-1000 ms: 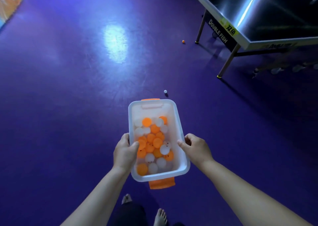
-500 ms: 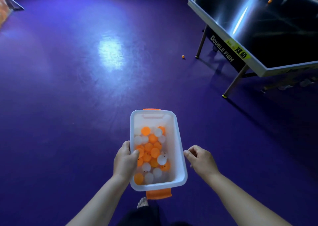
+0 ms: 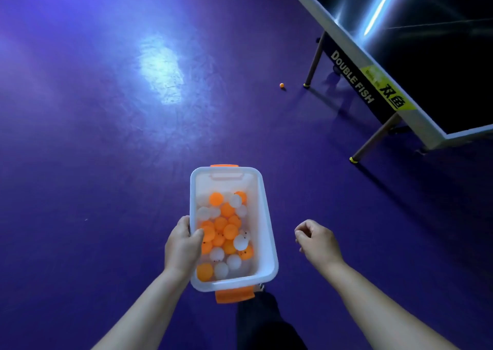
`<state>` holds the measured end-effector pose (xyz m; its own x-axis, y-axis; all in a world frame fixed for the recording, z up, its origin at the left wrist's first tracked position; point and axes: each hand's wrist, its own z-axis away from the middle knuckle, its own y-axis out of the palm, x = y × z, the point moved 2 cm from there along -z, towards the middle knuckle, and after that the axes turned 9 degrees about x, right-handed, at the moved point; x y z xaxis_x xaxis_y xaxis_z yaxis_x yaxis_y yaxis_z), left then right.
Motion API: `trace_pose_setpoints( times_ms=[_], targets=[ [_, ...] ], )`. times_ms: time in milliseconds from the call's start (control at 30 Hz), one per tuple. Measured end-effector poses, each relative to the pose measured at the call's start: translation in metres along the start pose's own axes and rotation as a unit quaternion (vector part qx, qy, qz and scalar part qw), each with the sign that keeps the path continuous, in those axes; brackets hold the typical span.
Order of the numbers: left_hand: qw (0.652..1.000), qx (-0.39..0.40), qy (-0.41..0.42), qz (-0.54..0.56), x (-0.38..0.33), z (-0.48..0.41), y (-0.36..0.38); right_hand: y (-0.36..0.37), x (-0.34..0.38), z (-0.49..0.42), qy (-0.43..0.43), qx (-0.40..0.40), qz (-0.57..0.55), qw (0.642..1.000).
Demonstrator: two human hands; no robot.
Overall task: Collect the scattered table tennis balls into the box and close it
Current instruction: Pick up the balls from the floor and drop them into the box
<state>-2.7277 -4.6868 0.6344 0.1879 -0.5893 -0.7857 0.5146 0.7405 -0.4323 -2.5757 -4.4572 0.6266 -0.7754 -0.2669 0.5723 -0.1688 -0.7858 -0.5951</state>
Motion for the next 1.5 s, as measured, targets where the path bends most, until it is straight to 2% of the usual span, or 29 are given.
trace_pose_setpoints(
  times_ms=[200, 400, 533, 700, 967, 1200, 1367, 1500],
  targets=[
    [0.998, -0.049, -0.039, -0.005, -0.030, -0.094, 0.005, -0.029, 0.045, -0.119, -0.010, 0.038, 0.069, 0.997],
    [0.993, -0.088, -0.075, -0.018, -0.039, -0.180, -0.003, -0.028, 0.077, -0.216, 0.004, 0.083, 0.113, 0.990],
    [0.991, -0.082, -0.105, -0.012, -0.036, -0.247, -0.002, -0.021, 0.088, -0.279, 0.030, 0.094, 0.142, 0.985],
    [0.990, -0.056, -0.124, -0.042, -0.020, -0.348, 0.017, 0.007, 0.078, -0.374, 0.087, 0.086, 0.114, 0.986],
    [0.986, -0.028, -0.136, -0.094, 0.045, -0.496, 0.083, 0.097, 0.025, -0.544, 0.130, 0.121, 0.139, 0.974],
    [0.980, -0.080, -0.173, -0.064, 0.158, -0.587, 0.169, 0.218, -0.086, -0.696, 0.161, 0.157, 0.198, 0.954],
    [0.978, -0.104, -0.176, -0.032, 0.233, -0.632, 0.217, 0.297, -0.159, -0.751, 0.144, 0.197, 0.295, 0.924],
    [0.978, -0.107, -0.180, -0.012, 0.273, -0.651, 0.238, 0.338, -0.192, -0.764, 0.160, 0.209, 0.310, 0.914]
  ],
)
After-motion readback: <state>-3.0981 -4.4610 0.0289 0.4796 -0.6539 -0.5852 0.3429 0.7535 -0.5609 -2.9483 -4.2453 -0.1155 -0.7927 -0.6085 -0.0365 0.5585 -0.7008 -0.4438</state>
